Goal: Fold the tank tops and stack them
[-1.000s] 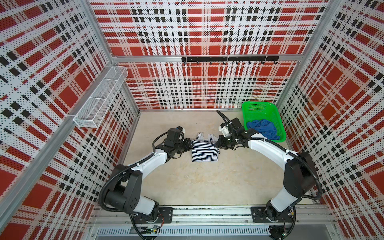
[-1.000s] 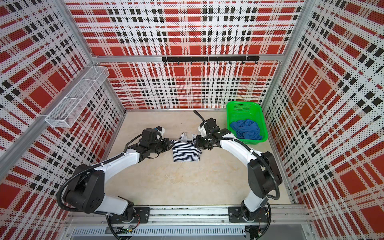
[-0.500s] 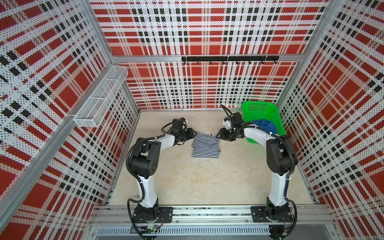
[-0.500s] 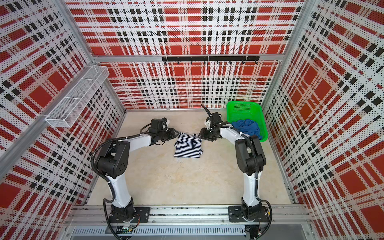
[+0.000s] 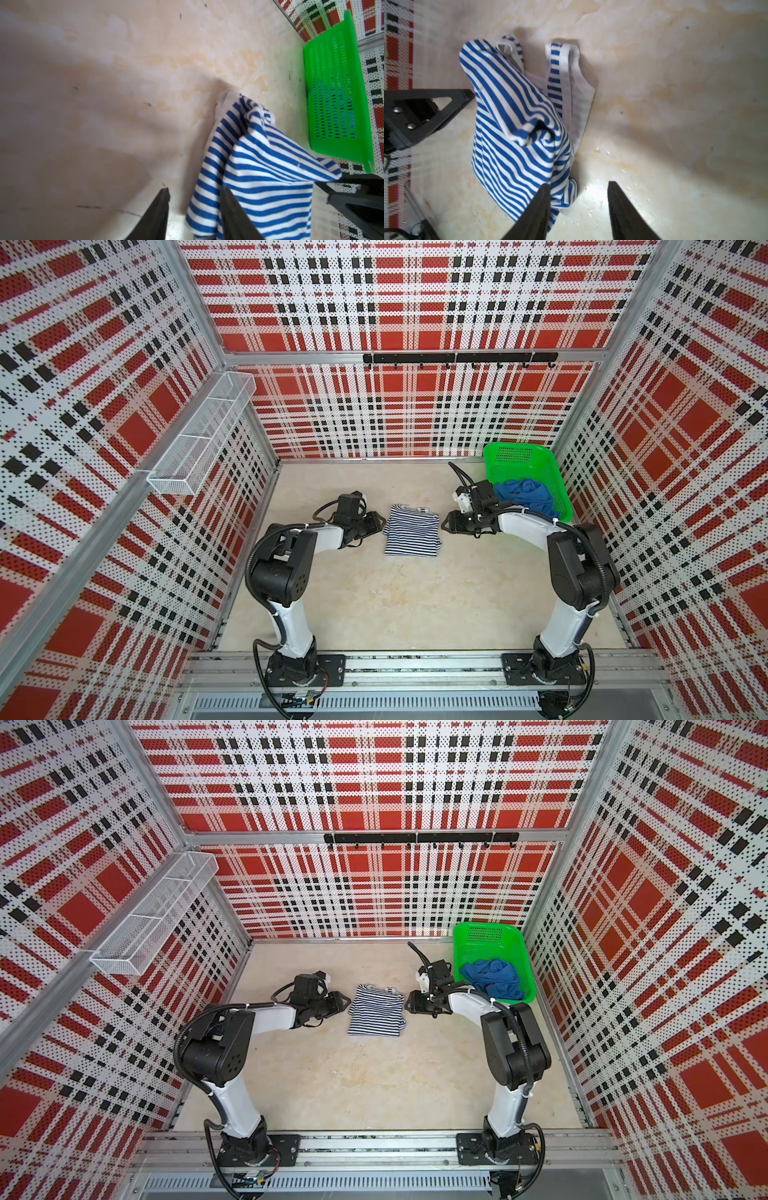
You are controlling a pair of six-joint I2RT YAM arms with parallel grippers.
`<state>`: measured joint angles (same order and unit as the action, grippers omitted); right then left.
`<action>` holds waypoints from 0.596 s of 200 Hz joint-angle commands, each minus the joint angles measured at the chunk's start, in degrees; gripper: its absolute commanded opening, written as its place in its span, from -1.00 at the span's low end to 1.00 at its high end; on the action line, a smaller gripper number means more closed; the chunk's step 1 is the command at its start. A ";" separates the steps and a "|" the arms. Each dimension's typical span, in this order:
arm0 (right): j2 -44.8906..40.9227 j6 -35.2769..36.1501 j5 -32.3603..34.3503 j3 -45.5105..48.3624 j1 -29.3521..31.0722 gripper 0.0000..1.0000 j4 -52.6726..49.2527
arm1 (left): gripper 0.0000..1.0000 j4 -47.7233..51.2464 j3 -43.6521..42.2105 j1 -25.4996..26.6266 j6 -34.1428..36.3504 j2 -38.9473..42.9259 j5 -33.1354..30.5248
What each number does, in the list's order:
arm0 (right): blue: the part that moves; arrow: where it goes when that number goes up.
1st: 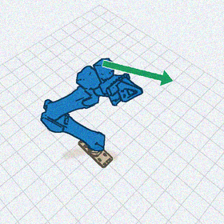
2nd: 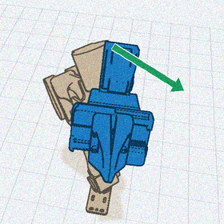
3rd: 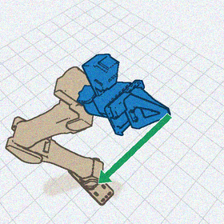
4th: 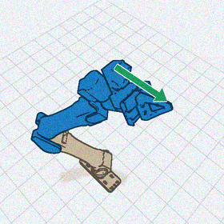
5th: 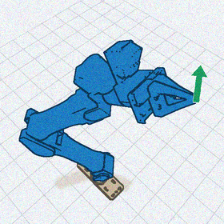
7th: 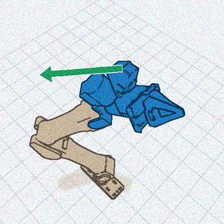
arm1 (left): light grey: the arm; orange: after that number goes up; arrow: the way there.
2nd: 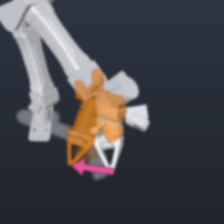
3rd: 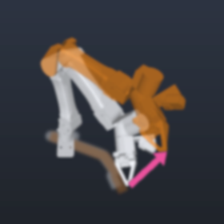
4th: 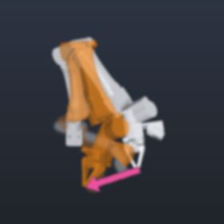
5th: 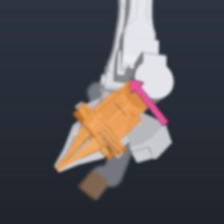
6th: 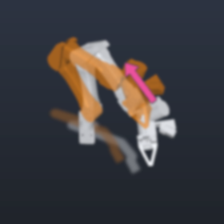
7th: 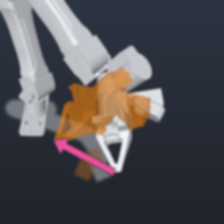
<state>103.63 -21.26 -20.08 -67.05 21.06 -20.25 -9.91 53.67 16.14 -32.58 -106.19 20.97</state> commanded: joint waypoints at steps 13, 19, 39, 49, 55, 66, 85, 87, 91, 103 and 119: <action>-5.21 5.76 6.69 -2.40 2.72 0.05 3.18 | -0.26 -6.45 -0.17 1.52 -2.43 1.75 0.24; -4.67 5.34 6.92 -3.03 2.51 0.01 2.54 | -0.27 -7.01 -0.05 1.46 -2.92 1.91 0.37; -2.80 3.71 4.71 -5.25 2.41 -0.12 1.20 | -0.28 -7.75 2.10 1.52 -3.54 1.25 0.74; -2.41 1.87 3.46 -5.46 2.50 -0.15 2.29 | -0.26 -7.28 3.89 1.52 -3.50 0.27 0.59; -2.05 0.47 3.23 -5.70 2.50 -0.15 3.01 | -0.20 -6.55 5.34 1.44 -3.23 -0.51 0.33; -0.97 -1.07 3.11 -6.60 2.50 -0.12 3.36 | -0.09 -5.35 7.88 1.20 -2.72 -2.24 0.10; 0.70 -2.25 3.32 -7.44 2.50 0.05 4.88 | -0.01 -4.75 11.44 0.82 -2.59 -5.47 0.62; 0.93 -2.29 3.23 -7.47 2.50 0.06 5.05 | 0.00 -4.69 11.85 0.82 -2.58 -5.86 0.82; 1.37 -2.30 3.08 -7.63 2.50 0.08 5.48 | 0.01 -4.66 12.44 0.82 -2.58 -6.55 0.98; 3.07 -2.23 2.51 -8.63 2.45 0.10 6.06 | 0.00 -3.90 14.43 1.20 -2.49 -8.68 1.30; 5.79 -1.75 1.52 -10.36 2.50 0.11 5.72 | -0.06 -3.01 16.52 1.98 -2.40 -10.88 1.95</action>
<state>105.58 -22.70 -17.08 -74.85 23.62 -16.10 -14.83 67.79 17.45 -35.70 -113.23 21.41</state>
